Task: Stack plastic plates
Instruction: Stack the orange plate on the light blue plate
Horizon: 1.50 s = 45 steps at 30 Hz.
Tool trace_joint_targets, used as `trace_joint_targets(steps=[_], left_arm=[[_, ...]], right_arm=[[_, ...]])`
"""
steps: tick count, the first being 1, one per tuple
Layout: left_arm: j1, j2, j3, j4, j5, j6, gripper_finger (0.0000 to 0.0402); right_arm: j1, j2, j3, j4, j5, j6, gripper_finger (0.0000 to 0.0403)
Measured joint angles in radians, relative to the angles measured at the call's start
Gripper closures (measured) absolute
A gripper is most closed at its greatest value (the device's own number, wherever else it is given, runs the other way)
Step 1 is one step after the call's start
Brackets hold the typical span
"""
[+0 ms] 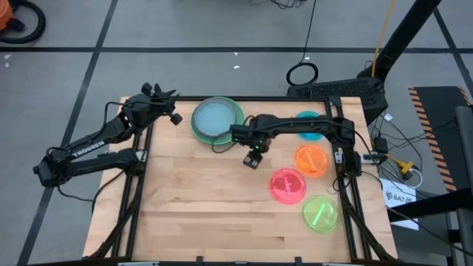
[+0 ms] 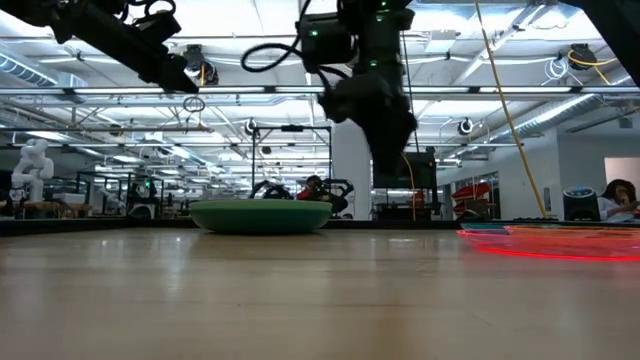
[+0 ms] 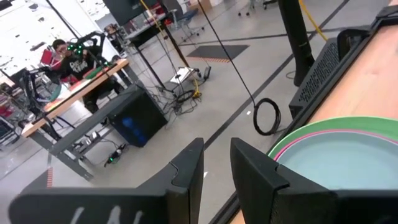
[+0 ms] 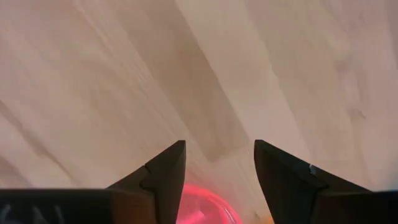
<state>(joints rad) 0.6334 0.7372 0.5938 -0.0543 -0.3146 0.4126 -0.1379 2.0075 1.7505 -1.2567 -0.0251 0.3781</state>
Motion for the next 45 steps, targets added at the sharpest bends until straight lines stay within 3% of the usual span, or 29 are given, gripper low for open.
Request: trace_joint_targets(steps=[5,12,18,23,30,37,45], left_arm=[[0.000,0.000,0.000,-0.001,0.000,0.001,0.0314],[-0.001,0.000,0.000,-0.003,0.002,-0.003,0.0314],[-0.001,0.000,0.000,-0.005,0.002,-0.007,0.0314],[-0.001,0.000,0.000,-0.003,0.002,-0.007,0.0314],[-0.001,0.000,0.000,-0.002,0.002,-0.006,0.0314],[-0.001,0.000,0.000,-0.002,0.002,-0.006,0.0314],[-0.001,0.000,0.000,-0.002,0.002,-0.005,0.0314]], right_arm=[[0.010,-0.050,-0.111,-0.035,0.079,0.072,0.0218],[-0.008,-0.224,-0.375,0.008,0.132,0.244,0.0218],[-0.069,-0.365,-0.636,0.047,0.070,0.481,0.0218],[-0.091,-0.410,-0.784,0.178,0.015,0.562,0.0223],[-0.092,-0.411,-0.817,0.317,-0.006,0.557,0.0233],[-0.096,-0.382,-0.817,0.340,0.003,0.587,0.0248],[-0.097,-0.330,-0.814,0.377,0.022,0.569,0.0302]])
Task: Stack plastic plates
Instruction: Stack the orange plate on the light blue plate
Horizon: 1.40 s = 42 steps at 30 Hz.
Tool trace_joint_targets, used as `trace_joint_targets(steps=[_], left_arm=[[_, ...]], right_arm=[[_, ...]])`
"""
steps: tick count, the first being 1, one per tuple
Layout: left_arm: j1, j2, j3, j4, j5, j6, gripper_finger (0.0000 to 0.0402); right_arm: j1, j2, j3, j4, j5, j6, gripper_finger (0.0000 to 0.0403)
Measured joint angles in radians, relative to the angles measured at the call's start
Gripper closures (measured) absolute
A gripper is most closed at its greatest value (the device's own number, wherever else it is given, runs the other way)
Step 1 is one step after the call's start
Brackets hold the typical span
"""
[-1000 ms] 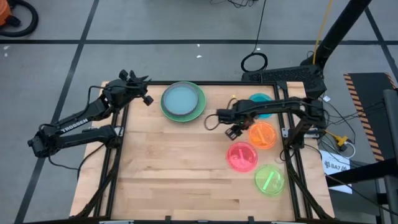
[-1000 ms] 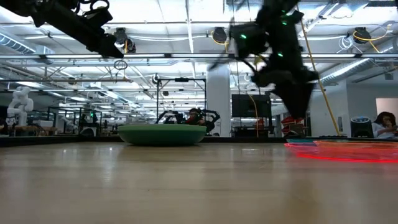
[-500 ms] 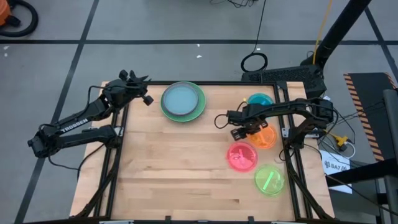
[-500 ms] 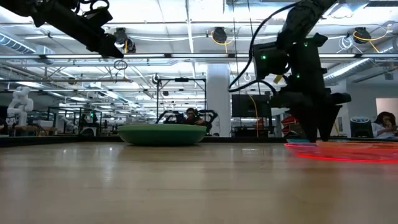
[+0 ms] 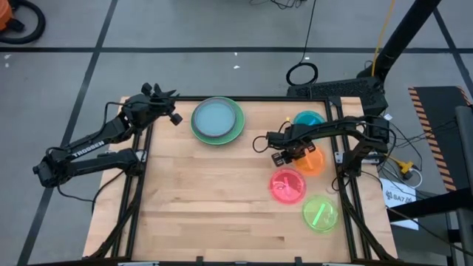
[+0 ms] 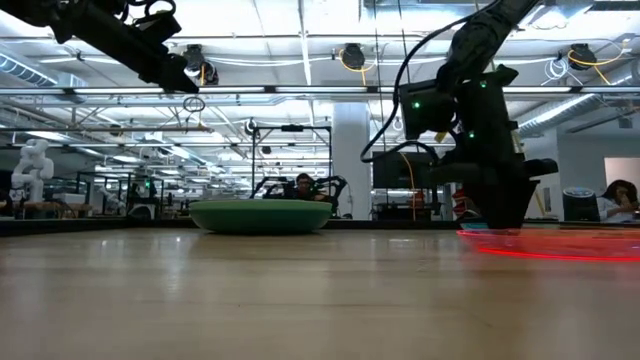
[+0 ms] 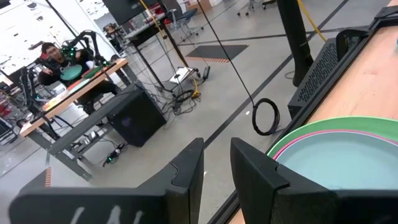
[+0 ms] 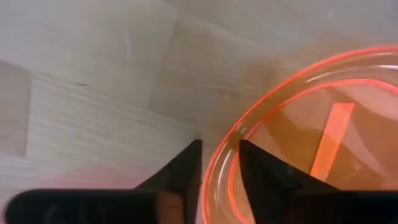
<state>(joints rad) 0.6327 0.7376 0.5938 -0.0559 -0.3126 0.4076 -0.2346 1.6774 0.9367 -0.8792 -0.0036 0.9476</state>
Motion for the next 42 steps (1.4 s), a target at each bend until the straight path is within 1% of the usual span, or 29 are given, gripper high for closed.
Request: trace_joint_targets(steps=[6,8,12,15,20,23,28,33,37,42], left_arm=[[0.000,0.000,0.000,0.000,0.000,0.000,0.0314],[0.000,0.000,0.000,0.000,0.000,0.000,0.0314],[0.000,0.000,0.000,0.000,0.000,-0.002,0.0314],[0.000,0.000,0.000,0.000,0.000,-0.002,0.0314],[0.000,0.000,0.000,0.000,0.000,-0.003,0.0314],[0.000,0.000,0.000,0.000,0.000,-0.008,0.0314],[0.000,0.000,0.000,0.000,0.000,-0.019,0.0314],[0.000,0.000,0.000,-0.002,0.000,-0.027,0.0314],[0.000,0.000,0.000,-0.007,0.000,-0.028,0.0314],[0.000,0.000,0.000,-0.009,0.000,-0.029,0.0314]], right_arm=[[0.000,0.000,0.000,0.014,-0.003,0.001,0.0382],[0.000,0.000,-0.001,0.011,-0.002,-0.004,0.0396],[0.000,0.001,0.000,0.004,-0.027,-0.020,0.0389],[0.000,0.005,0.028,-0.033,-0.051,-0.061,0.0396],[0.010,0.005,0.136,-0.113,-0.046,-0.157,0.0400],[0.015,0.005,0.215,-0.121,-0.019,-0.221,0.0401],[0.015,0.004,0.339,-0.033,0.027,-0.340,0.0402],[0.015,0.004,0.425,0.093,0.032,-0.486,0.0402],[0.014,0.003,0.449,0.244,0.031,-0.617,0.0402],[0.014,0.003,0.449,0.399,0.030,-0.834,0.0402]])
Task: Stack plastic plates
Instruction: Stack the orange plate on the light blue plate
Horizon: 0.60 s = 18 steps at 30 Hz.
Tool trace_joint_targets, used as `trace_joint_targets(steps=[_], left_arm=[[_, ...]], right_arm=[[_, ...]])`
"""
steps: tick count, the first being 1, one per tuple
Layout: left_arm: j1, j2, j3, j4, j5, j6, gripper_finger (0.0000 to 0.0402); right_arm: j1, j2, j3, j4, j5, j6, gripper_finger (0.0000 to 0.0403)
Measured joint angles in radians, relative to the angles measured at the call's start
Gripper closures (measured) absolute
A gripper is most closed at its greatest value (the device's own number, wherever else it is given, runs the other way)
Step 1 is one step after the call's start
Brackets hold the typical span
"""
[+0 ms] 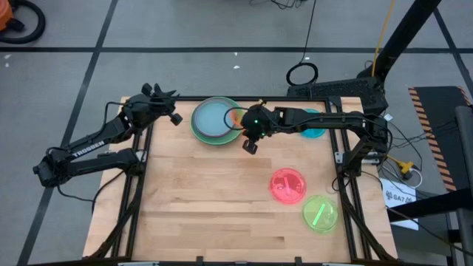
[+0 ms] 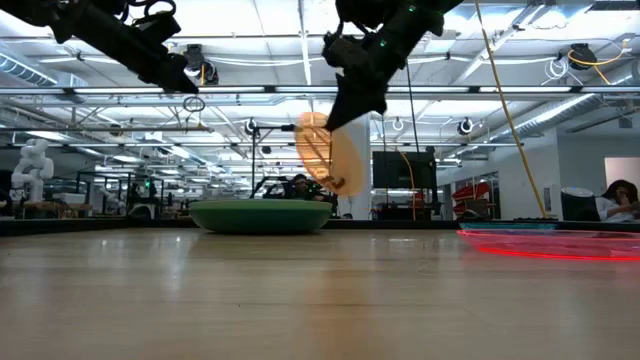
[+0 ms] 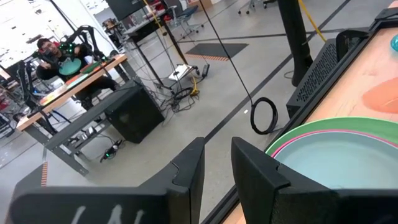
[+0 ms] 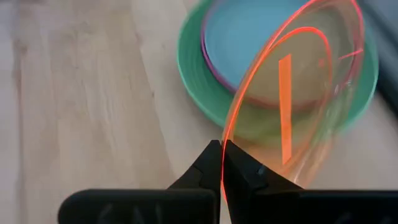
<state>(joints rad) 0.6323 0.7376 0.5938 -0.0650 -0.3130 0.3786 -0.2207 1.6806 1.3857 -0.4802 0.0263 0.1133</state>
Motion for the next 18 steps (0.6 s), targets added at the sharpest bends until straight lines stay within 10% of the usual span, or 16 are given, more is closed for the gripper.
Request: trace_joint_targets(steps=[18], left_arm=[[0.000,0.000,0.000,0.009,0.000,-0.003,0.0314]], right_arm=[[-0.001,0.004,0.000,0.241,-0.001,-0.323,0.0403]])
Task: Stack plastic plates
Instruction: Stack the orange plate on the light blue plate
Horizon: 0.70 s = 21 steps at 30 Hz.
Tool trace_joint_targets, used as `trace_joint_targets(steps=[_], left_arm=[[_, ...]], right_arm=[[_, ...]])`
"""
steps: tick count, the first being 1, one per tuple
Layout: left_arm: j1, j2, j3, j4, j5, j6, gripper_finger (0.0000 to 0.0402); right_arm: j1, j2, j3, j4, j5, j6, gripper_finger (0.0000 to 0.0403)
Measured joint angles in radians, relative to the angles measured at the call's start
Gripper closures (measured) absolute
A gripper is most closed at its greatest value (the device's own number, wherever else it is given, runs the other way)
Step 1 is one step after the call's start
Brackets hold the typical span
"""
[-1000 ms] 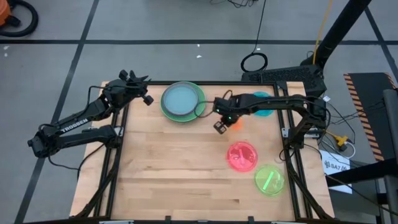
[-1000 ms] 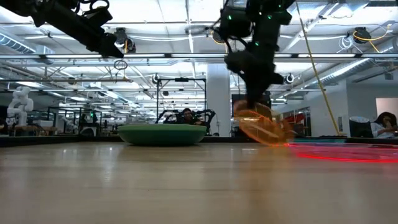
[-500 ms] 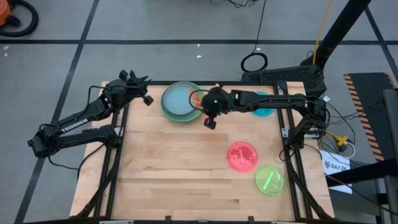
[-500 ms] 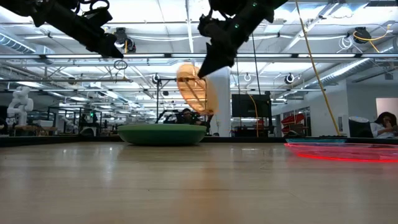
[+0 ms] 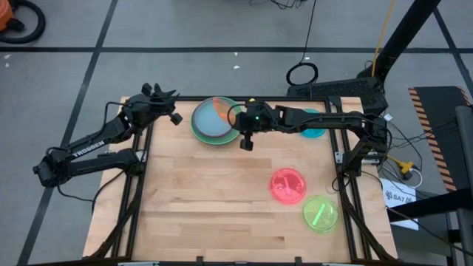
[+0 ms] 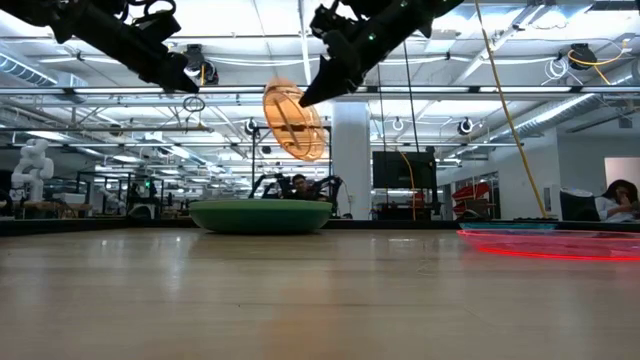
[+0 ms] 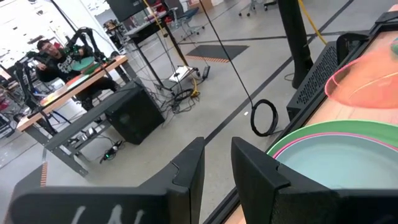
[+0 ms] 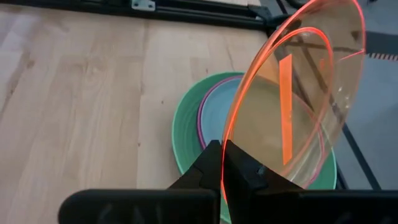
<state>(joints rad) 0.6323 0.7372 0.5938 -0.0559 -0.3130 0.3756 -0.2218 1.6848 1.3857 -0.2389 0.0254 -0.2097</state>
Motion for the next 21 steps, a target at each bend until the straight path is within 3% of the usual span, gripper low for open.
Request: trace_joint_targets(steps=[8,21], left_arm=[[0.000,0.000,0.000,0.001,0.000,0.000,0.0314],[-0.002,0.000,0.000,-0.003,0.000,0.005,0.0314]], right_arm=[[0.000,0.067,0.021,0.056,0.000,-0.061,0.0403],[-0.010,0.345,0.402,-0.251,0.038,-0.313,0.0403]])
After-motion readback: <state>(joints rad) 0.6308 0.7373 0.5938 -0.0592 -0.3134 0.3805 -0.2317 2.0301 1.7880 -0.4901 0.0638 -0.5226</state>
